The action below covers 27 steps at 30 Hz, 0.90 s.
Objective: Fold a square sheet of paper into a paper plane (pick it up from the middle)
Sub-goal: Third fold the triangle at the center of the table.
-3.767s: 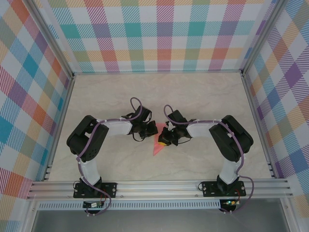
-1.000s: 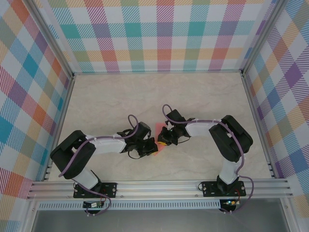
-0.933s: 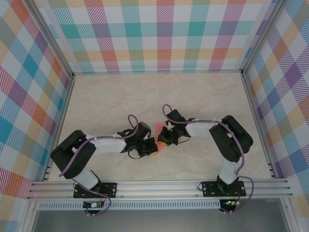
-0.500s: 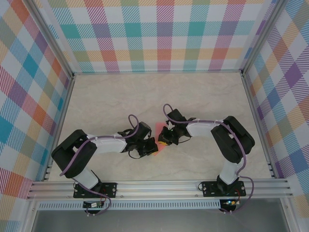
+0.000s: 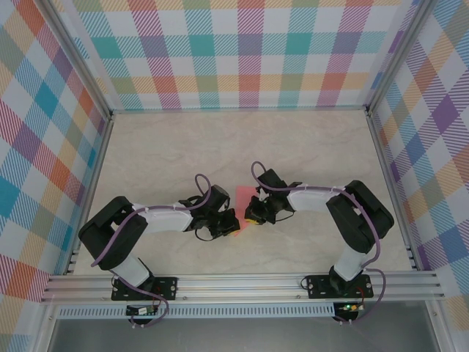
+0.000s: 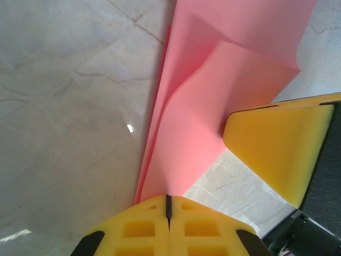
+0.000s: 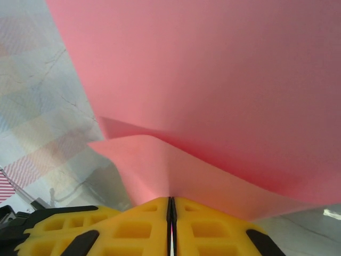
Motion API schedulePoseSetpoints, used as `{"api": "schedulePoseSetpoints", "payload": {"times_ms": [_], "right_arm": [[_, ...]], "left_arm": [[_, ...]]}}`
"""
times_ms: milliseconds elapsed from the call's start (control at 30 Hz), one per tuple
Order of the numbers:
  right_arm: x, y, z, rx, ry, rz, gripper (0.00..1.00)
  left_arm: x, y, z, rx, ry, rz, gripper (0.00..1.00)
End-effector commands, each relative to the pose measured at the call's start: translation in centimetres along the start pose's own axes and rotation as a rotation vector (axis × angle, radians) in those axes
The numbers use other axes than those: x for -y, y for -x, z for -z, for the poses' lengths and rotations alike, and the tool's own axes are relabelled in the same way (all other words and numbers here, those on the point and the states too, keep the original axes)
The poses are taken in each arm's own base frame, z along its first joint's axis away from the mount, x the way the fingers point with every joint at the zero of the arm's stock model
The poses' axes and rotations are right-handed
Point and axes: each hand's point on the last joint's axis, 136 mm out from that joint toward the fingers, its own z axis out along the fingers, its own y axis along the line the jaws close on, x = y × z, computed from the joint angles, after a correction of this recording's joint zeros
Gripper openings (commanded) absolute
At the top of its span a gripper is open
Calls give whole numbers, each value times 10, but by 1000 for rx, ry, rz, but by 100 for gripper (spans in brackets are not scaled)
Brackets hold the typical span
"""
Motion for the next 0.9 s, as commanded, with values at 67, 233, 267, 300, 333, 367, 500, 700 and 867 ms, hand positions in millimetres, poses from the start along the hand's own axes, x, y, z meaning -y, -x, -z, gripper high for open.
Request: {"api": "schedulePoseSetpoints", "payload": {"times_ms": [67, 233, 267, 300, 333, 367, 500, 700, 867], "right_arm": [[8, -1, 0, 5, -30, 11, 11], [11, -2, -1, 2, -37, 7, 10], [12, -2, -2, 1, -38, 8, 10], [12, -1, -2, 2, -38, 10, 10], [11, -1, -2, 2, -36, 13, 10], [11, -1, -3, 1, -36, 13, 10], [10, 0, -5, -4, -34, 20, 10], [10, 0, -7, -12, -32, 29, 10], [10, 1, -8, -8, -19, 47, 11]], "left_arm": [[12, -2, 0, -8, -18, -30, 1], [25, 2, 4, 9, -66, -45, 1], [27, 4, 4, 14, -72, -45, 1], [28, 5, 3, 14, -73, -44, 1], [29, 6, 2, 16, -76, -47, 1], [30, 7, 1, 16, -74, -46, 1], [30, 11, -4, 17, -58, -40, 1], [22, 12, -11, 19, -25, -31, 0], [14, 12, -13, 21, 3, -22, 0]]}}
